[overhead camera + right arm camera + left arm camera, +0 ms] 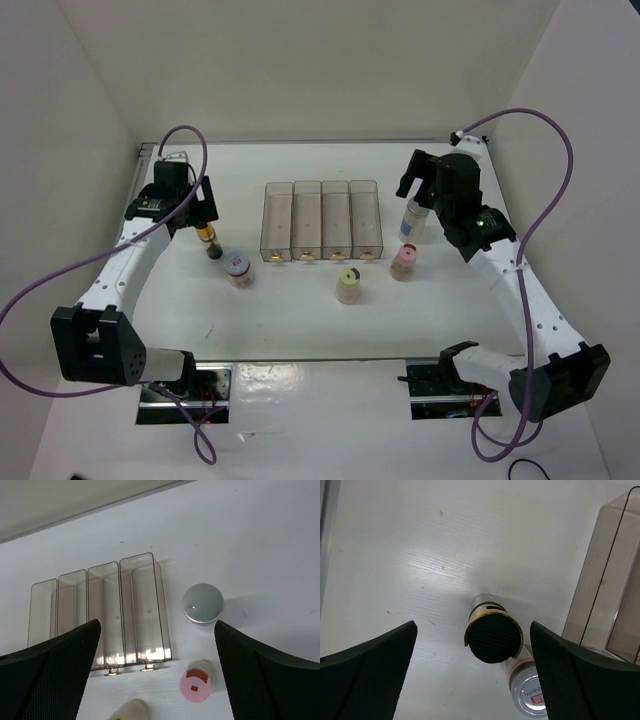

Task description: Organize the condiment bottles

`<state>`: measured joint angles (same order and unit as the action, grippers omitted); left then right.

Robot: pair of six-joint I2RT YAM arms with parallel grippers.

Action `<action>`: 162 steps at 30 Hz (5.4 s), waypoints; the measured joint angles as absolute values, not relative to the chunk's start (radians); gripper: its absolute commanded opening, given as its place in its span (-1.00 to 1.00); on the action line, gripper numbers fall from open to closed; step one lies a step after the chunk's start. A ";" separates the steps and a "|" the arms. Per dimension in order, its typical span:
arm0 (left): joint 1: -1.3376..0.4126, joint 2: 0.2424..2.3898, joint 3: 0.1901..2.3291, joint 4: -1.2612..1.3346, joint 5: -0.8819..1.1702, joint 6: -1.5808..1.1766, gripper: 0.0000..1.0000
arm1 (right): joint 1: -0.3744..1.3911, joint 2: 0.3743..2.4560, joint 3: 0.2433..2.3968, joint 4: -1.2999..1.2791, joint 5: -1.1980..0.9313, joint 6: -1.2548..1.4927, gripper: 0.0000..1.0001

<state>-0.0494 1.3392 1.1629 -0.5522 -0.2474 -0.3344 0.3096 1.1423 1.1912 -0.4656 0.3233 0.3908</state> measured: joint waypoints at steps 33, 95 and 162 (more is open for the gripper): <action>-0.046 1.425 1.142 -0.539 -0.189 -0.311 -0.23 | 0.298 1.143 1.159 -0.476 0.294 0.395 0.97; -0.428 1.842 1.804 -0.706 -0.243 -0.284 -0.51 | 0.290 1.245 1.148 -0.473 0.250 0.368 0.97; -0.428 1.246 1.110 -0.686 -0.255 -0.676 1.00 | 0.295 1.261 1.172 -0.472 0.173 0.360 0.97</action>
<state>-0.4278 1.2457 1.1103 -0.6861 -0.2554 -0.6758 0.2951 1.2606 1.1725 -0.4725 0.1734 0.3599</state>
